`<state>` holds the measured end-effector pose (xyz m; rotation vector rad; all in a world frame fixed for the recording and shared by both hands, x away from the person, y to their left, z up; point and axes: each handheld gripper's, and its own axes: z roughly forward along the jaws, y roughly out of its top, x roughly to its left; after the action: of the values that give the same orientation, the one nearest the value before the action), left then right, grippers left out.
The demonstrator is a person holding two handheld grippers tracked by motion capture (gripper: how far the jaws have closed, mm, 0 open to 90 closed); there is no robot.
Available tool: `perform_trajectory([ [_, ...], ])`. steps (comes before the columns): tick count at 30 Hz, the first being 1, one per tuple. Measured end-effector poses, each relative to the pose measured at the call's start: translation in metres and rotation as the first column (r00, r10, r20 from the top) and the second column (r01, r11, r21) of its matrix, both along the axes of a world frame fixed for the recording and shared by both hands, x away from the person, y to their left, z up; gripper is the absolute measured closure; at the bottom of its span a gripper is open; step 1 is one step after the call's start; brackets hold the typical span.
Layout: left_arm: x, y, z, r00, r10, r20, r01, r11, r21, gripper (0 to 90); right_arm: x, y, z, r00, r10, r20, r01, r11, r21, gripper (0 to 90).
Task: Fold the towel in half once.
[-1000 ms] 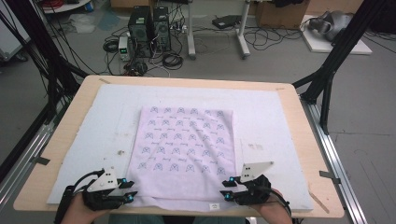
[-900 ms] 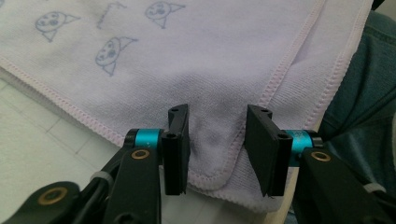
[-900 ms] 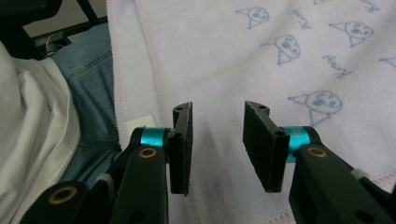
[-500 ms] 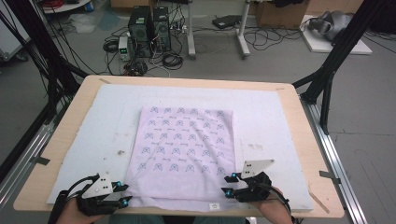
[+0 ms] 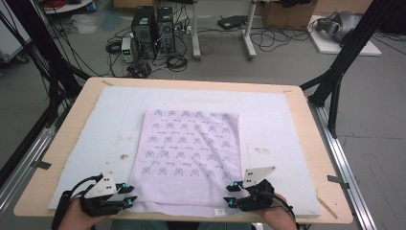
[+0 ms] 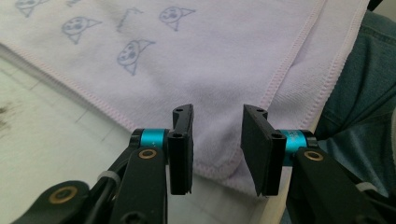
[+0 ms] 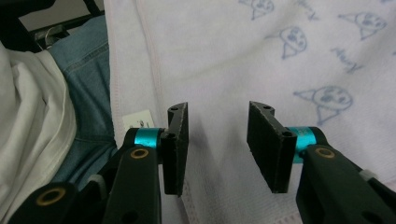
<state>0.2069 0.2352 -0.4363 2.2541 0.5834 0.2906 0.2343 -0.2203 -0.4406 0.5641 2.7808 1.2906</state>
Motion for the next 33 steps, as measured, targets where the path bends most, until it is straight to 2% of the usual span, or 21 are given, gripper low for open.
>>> perform_trajectory([
  [2,0.001,-0.003,-0.004,1.0000,-0.003,-0.001,0.003,1.0000,-0.002,68.0,-0.001,0.000,-0.004,1.0000,-0.001,-0.002,0.001,1.000,-0.012,64.3],
  [3,0.001,-0.003,-0.005,1.0000,-0.004,-0.003,0.004,0.9999,-0.010,71.1,-0.003,0.000,-0.005,0.9999,-0.005,0.010,0.006,1.000,-0.008,68.8],
  [5,0.001,-0.003,-0.005,1.0000,-0.004,0.000,0.004,0.9999,-0.013,82.4,-0.003,-0.001,-0.005,1.0000,-0.008,0.005,0.008,1.000,-0.004,81.2],
  [6,0.001,-0.003,-0.004,1.0000,-0.004,-0.002,0.004,0.9999,-0.010,85.3,-0.003,-0.002,-0.005,1.0000,-0.002,0.002,0.002,1.000,-0.006,84.9],
  [8,0.002,-0.003,-0.001,1.0000,-0.003,-0.005,0.003,1.0000,-0.008,87.4,-0.003,-0.002,-0.004,1.0000,0.005,0.002,-0.005,1.000,-0.008,86.7],
  [11,0.001,0.002,0.008,1.0000,0.007,0.003,-0.007,0.9992,-0.039,87.9,-0.003,-0.003,0.005,0.9999,0.006,0.013,-0.006,1.000,0.013,87.2],
  [16,-0.007,0.010,0.029,0.9994,0.013,0.033,-0.010,0.9968,-0.079,88.0,-0.006,-0.011,0.029,0.9987,0.003,0.052,-0.007,0.997,0.076,87.2],
  [20,-0.020,0.013,0.034,0.9998,-0.012,0.018,0.014,0.9954,-0.095,88.0,-0.017,-0.013,0.041,0.9978,0.040,0.052,-0.044,0.996,0.079,87.2],
  [21,-0.023,0.013,0.032,0.9997,-0.021,0.010,0.022,0.9957,-0.090,87.7,-0.019,-0.013,0.041,0.9977,0.055,0.039,-0.058,0.996,0.072,86.0],
  [22,-0.023,0.013,0.029,0.9998,-0.021,0.005,0.022,0.9964,-0.082,85.0,-0.021,-0.013,0.038,0.9976,0.066,0.020,-0.067,0.996,0.057,80.3],
  [23,-0.021,0.012,0.026,0.9999,-0.012,-0.006,0.011,0.9967,-0.081,75.9,-0.020,-0.012,0.035,0.9986,0.052,0.007,-0.052,0.998,0.035,74.4],
  [24,-0.018,0.012,0.023,0.9999,-0.004,-0.013,0.003,0.9964,-0.085,67.2,-0.019,-0.013,0.031,0.9990,0.045,-0.003,-0.045,0.999,0.029,73.2],
  [28,-0.009,0.005,0.017,0.9999,-0.005,-0.009,0.004,0.9968,-0.080,63.9,-0.009,-0.014,0.020,0.9999,0.006,-0.011,-0.005,0.999,0.051,68.4],
  [30,-0.002,0.001,0.017,1.0000,-0.003,0.003,0.003,0.9968,-0.080,62.1,-0.001,-0.014,0.019,0.9998,-0.020,-0.008,0.020,0.998,0.053,65.6],
  [33,0.011,0.000,0.017,0.9998,0.018,-0.001,-0.018,0.9950,-0.098,59.8,0.011,-0.015,0.020,0.9980,-0.063,-0.007,0.063,0.996,0.059,61.2],
])
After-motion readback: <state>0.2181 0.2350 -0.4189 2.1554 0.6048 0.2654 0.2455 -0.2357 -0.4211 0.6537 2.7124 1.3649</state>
